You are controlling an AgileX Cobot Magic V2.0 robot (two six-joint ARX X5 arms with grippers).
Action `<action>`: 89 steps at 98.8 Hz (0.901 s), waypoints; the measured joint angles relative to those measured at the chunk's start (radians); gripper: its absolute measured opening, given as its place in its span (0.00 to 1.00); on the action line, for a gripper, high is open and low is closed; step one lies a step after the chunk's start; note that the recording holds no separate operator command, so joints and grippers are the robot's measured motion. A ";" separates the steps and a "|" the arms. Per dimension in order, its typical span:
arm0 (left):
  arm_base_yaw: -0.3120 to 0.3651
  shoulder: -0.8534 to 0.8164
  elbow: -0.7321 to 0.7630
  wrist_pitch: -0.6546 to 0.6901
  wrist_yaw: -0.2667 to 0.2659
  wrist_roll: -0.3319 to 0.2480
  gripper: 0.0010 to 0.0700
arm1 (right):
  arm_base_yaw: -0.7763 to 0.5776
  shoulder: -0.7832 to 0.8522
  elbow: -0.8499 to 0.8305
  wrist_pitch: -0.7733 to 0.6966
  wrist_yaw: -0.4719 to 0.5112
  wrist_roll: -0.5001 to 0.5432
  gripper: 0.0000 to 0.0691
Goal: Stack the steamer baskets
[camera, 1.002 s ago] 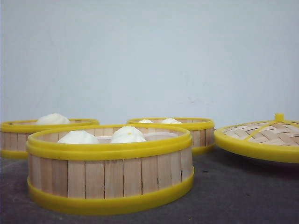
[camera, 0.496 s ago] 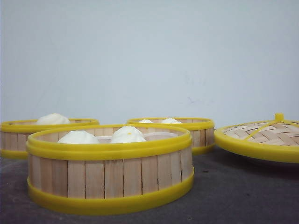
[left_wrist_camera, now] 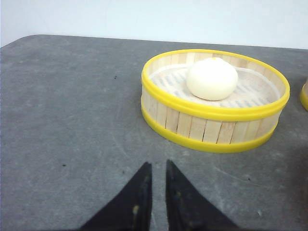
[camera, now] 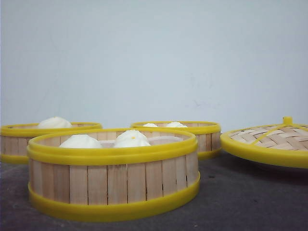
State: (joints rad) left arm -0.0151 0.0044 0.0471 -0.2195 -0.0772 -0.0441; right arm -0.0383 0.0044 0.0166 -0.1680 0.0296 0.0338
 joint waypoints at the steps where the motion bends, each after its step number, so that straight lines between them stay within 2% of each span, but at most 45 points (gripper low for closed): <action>1: 0.000 0.000 0.000 0.000 0.000 0.000 0.02 | 0.000 0.000 0.000 0.000 0.000 0.000 0.01; 41: 0.000 0.000 0.000 0.000 0.000 0.000 0.02 | 0.000 0.000 0.000 0.000 -0.006 0.011 0.01; 64: 0.000 0.000 0.000 0.000 0.000 -0.003 0.02 | 0.000 0.000 0.000 0.000 -0.093 0.090 0.01; 89: 0.000 0.000 -0.006 0.023 -0.001 -0.079 0.02 | 0.000 0.000 0.005 -0.011 -0.186 0.235 0.01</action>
State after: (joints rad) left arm -0.0151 0.0044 0.0414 -0.1967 -0.0780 -0.1234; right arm -0.0383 0.0044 0.0216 -0.1791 -0.1566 0.2687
